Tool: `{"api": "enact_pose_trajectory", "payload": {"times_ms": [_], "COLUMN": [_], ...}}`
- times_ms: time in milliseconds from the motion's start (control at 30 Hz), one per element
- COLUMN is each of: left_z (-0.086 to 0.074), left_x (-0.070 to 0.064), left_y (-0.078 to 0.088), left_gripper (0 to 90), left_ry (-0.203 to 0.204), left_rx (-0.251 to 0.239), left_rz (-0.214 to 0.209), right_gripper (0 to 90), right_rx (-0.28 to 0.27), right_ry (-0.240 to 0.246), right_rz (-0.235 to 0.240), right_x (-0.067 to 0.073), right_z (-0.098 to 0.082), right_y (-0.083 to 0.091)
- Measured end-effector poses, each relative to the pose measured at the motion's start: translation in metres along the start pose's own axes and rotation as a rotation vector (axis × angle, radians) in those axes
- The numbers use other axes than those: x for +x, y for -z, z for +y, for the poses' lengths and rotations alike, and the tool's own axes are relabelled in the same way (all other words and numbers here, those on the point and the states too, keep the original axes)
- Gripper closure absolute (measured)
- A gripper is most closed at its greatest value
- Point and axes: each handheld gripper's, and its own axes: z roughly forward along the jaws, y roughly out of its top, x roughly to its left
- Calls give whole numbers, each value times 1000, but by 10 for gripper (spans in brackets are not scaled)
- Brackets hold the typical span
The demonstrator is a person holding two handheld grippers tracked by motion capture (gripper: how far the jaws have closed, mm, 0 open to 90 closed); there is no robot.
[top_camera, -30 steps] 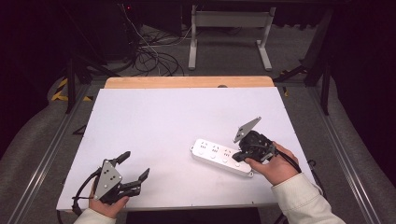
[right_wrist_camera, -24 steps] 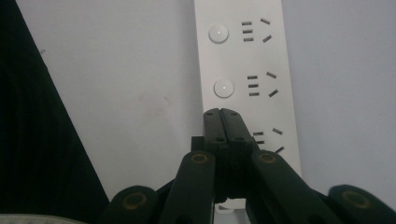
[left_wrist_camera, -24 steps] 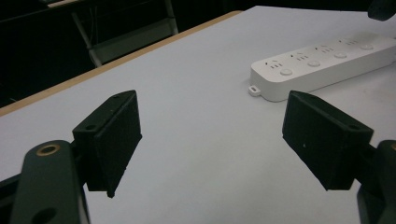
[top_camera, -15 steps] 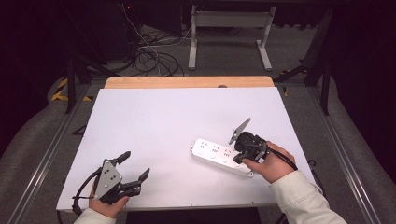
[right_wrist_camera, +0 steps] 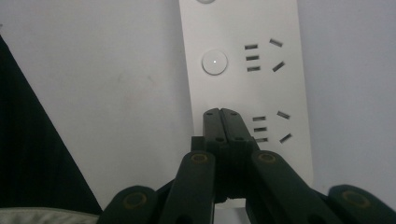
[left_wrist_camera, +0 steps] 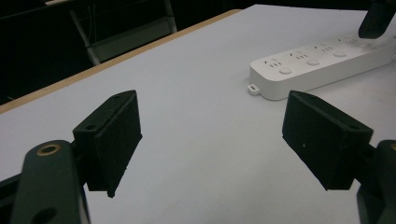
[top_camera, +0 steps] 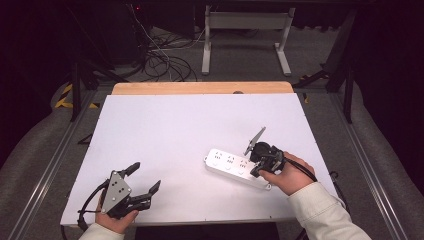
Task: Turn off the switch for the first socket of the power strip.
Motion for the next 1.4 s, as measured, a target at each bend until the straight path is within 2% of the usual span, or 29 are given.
{"api": "enact_pose_trajectory", "payload": {"times_ms": [300, 667, 1033, 1233, 1400], "left_z": [0, 0, 0, 0, 0], "left_x": [0, 0, -1, -1, 0], "left_y": [0, 0, 1, 1, 1], "left_gripper": [200, 200, 200, 200, 200], "left_ry": [1, 2, 0, -1, -9], "left_rx": [1, -1, -2, -1, 1], "left_rz": [0, 1, 2, 2, 3], "right_gripper": [900, 900, 900, 900, 900], "right_rx": [15, 10, -3, -7, -31], "right_ry": [-1, -3, -6, -16, -32], "right_rz": [-1, -9, -34, -33, -23], "right_x": [-2, -1, 2, 2, 1], "right_z": [0, 0, -2, -3, -6], "right_y": [-5, -8, -11, -11, -11]}}
